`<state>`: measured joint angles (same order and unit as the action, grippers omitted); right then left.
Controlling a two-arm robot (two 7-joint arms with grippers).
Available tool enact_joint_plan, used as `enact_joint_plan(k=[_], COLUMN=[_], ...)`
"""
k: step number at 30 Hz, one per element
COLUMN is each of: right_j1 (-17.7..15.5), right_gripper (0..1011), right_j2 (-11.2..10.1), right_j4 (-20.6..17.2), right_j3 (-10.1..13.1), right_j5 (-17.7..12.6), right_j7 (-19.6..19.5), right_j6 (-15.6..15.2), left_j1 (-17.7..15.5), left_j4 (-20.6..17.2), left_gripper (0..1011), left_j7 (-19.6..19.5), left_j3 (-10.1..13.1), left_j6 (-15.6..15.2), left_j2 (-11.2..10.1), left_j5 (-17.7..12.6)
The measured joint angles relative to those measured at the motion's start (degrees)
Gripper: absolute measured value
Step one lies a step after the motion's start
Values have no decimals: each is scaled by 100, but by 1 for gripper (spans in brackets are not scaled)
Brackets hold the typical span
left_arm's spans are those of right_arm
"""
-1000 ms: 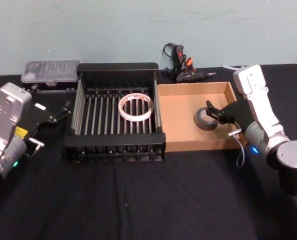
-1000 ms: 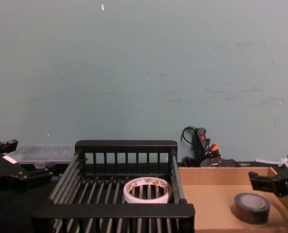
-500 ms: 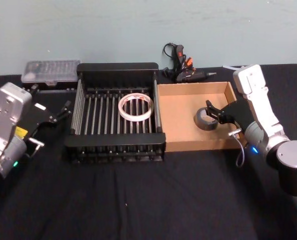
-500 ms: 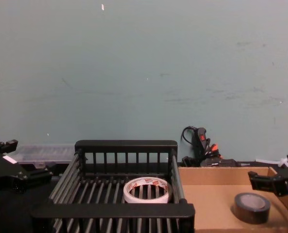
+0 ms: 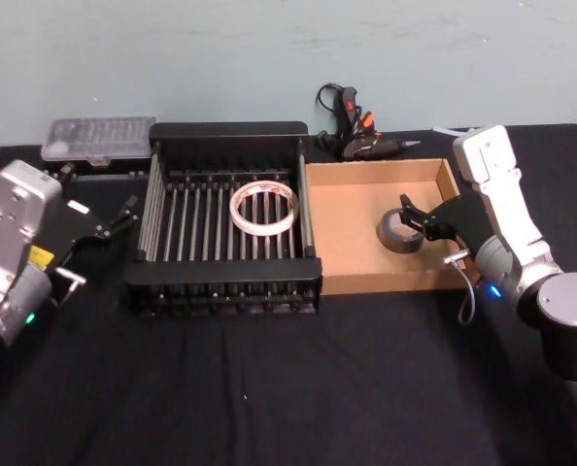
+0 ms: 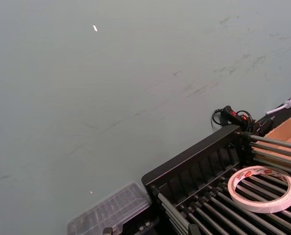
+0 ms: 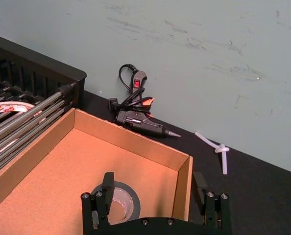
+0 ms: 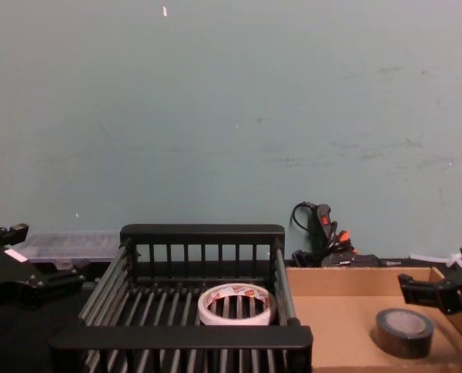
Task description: Pick up the white tape and place it into the black box , Pick up the silver tape and place it into the brown box.
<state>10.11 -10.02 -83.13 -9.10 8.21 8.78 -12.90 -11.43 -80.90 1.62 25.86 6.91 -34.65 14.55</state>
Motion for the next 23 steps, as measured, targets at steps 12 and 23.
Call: enact_joint_plan(k=[12,23], right_j1=[0,0], right_gripper=[1002,1002], right_j2=[0,0], right_j4=[0,0], right_j3=[0,0], right_j5=[-1,0], right_j7=[0,0], right_j6=[0,0], left_j1=[0,0], left_j4=[0,0], left_gripper=[1001,1001], left_j7=[0,0], left_j3=[0,0], left_j6=[0,0], left_j2=[0,0], left_j5=[0,0])
